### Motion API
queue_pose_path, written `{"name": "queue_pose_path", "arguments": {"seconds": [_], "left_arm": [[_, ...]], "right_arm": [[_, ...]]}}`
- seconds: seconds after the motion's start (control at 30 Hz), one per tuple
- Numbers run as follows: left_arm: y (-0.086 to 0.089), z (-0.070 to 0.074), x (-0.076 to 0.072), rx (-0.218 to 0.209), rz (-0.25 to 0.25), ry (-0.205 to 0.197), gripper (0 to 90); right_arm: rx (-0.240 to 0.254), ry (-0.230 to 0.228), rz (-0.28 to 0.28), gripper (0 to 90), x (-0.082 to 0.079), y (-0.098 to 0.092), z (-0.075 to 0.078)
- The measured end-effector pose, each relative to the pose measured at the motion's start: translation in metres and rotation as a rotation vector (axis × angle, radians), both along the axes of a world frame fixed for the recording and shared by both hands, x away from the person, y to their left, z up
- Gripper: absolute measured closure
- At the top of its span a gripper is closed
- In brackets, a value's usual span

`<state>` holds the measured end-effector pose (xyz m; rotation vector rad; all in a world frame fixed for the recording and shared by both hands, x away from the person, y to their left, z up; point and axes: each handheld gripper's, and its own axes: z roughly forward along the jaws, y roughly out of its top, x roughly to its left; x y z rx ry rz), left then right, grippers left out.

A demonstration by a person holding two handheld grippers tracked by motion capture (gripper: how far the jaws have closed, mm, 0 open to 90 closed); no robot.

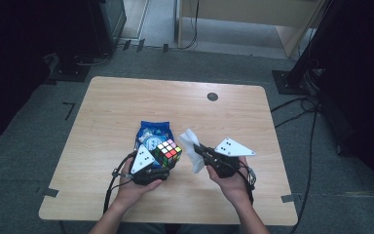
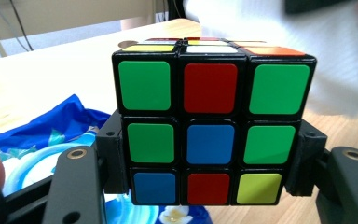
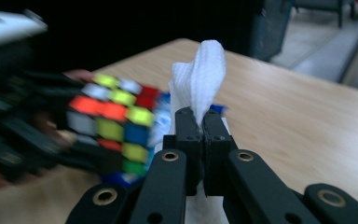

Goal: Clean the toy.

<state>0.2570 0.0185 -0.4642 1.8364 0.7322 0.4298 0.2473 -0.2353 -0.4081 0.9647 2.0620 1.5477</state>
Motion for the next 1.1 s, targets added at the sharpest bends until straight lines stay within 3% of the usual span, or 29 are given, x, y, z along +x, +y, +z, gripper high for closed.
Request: {"name": "queue_pose_path", "arguments": {"seconds": [0.1, 0.2, 0.33, 0.6, 0.77, 0.87, 0.97, 1.1], "left_arm": [[-0.006, -0.002, -0.003, 0.014, -0.014, -0.001, 33.8], [-0.015, -0.003, -0.008, 0.044, -0.04, -0.014, 33.8], [-0.025, -0.001, -0.017, 0.053, -0.067, -0.044, 33.9], [-0.022, 0.004, -0.02, 0.028, -0.089, -0.064, 34.0], [-0.02, 0.005, -0.02, 0.027, -0.087, -0.072, 34.1], [-0.014, 0.01, -0.019, -0.013, -0.086, -0.079, 34.1], [-0.012, 0.01, -0.016, 0.014, -0.063, -0.078, 34.1], [-0.015, 0.003, -0.014, 0.068, -0.043, -0.066, 34.1]], "right_arm": [[0.058, -0.021, 0.055, 88.9, -0.011, 0.01, 0.012], [0.108, -0.012, 0.107, 88.9, -0.016, 0.023, 0.014], [0.088, -0.012, 0.132, 88.8, -0.017, 0.039, 0.004], [0.115, 0.011, 0.063, 88.7, -0.007, 0.031, -0.013], [0.082, 0.005, -0.019, 88.5, 0.002, 0.017, -0.02], [0.026, 0.035, -0.086, 88.6, 0.013, 0.004, -0.032], [0.029, 0.066, -0.134, 88.6, 0.018, -0.006, -0.041], [0.061, 0.018, -0.091, 88.6, 0.009, -0.002, -0.021]]}}
